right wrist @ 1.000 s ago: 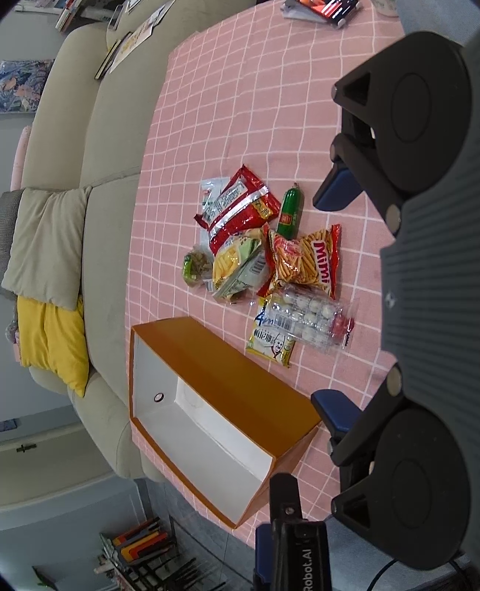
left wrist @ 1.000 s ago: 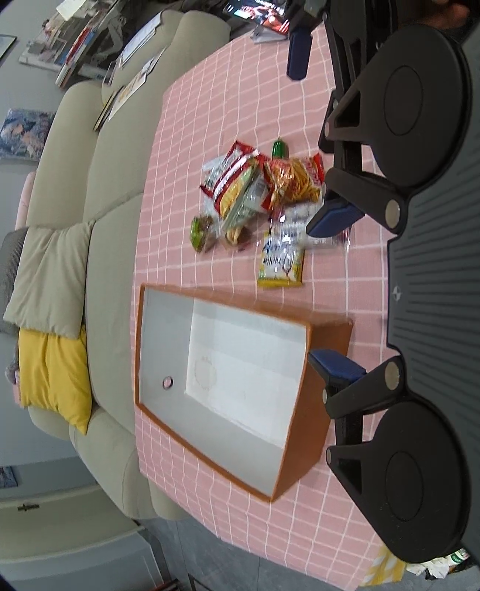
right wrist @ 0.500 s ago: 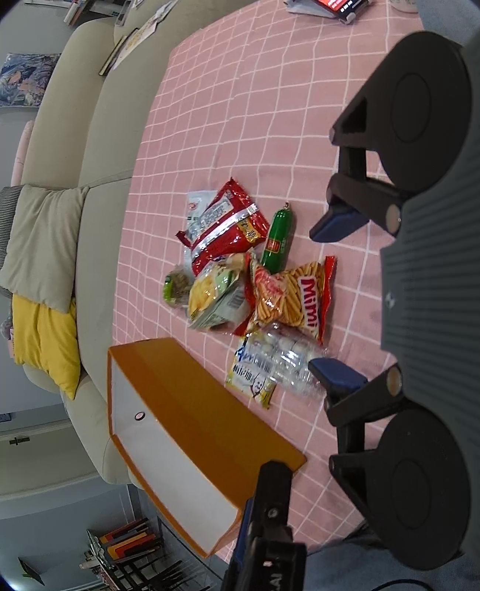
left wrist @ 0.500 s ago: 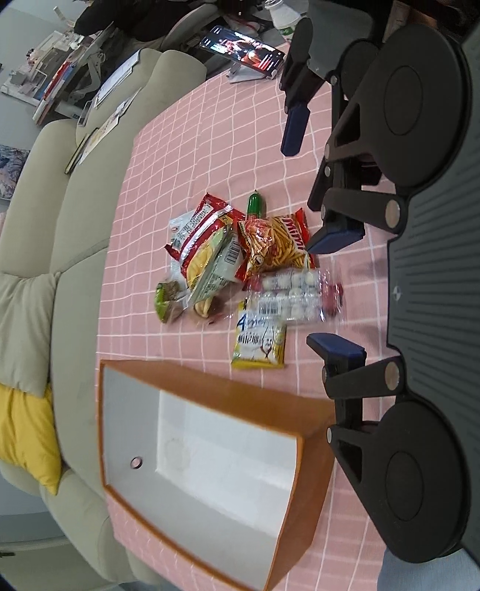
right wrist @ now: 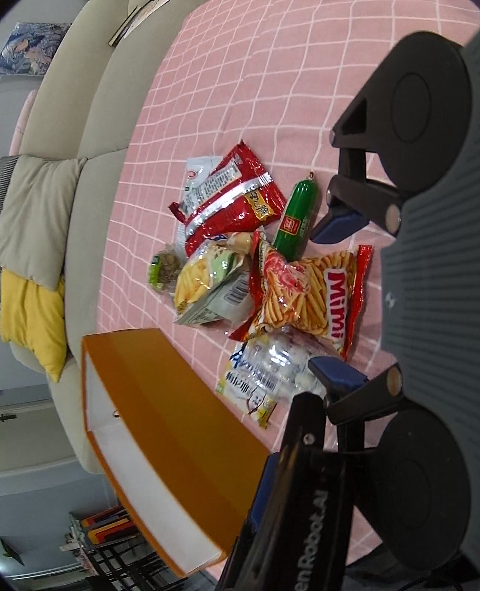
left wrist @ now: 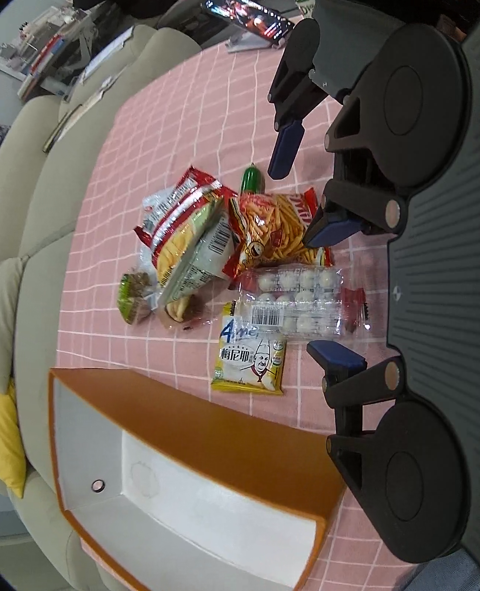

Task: Organize snacks
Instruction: 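Grasp the clear candy pack with the left tool while the right tool grasps the Mimi chip bag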

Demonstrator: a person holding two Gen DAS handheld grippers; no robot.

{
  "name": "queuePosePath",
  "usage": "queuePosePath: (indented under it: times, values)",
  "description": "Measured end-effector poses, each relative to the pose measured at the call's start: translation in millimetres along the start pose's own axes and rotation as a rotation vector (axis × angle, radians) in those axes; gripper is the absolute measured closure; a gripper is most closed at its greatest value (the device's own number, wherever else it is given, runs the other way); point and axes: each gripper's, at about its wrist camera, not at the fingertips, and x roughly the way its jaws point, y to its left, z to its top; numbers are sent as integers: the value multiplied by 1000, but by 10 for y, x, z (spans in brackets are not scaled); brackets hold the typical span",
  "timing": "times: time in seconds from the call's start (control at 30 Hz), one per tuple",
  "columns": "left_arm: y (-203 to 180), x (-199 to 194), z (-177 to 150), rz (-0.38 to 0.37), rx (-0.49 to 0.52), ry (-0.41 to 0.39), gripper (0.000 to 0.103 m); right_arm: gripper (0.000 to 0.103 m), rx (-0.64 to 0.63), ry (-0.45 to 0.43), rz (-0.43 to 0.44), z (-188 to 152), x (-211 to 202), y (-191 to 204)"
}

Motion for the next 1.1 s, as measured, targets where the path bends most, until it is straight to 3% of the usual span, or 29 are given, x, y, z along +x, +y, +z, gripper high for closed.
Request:
queuePosePath:
  times: [0.17,0.37,0.73,0.93,1.1]
  values:
    - [4,145,46,27,-14,28,30,39,7,18,13,26,156,-21]
    - [-17,288,105,48,-26,70,25,58,12,37,35,14,204,-53]
    - [-131,561,83,116,-8,122,19,60,39,73,0,-116,19,-214]
    - [-111,642,48,142,-1,151,28,60,15,60,-1,-133,19,-195]
    - [-124,624,-8,141,20,130,34,60,3,57,2,-145,5,-179]
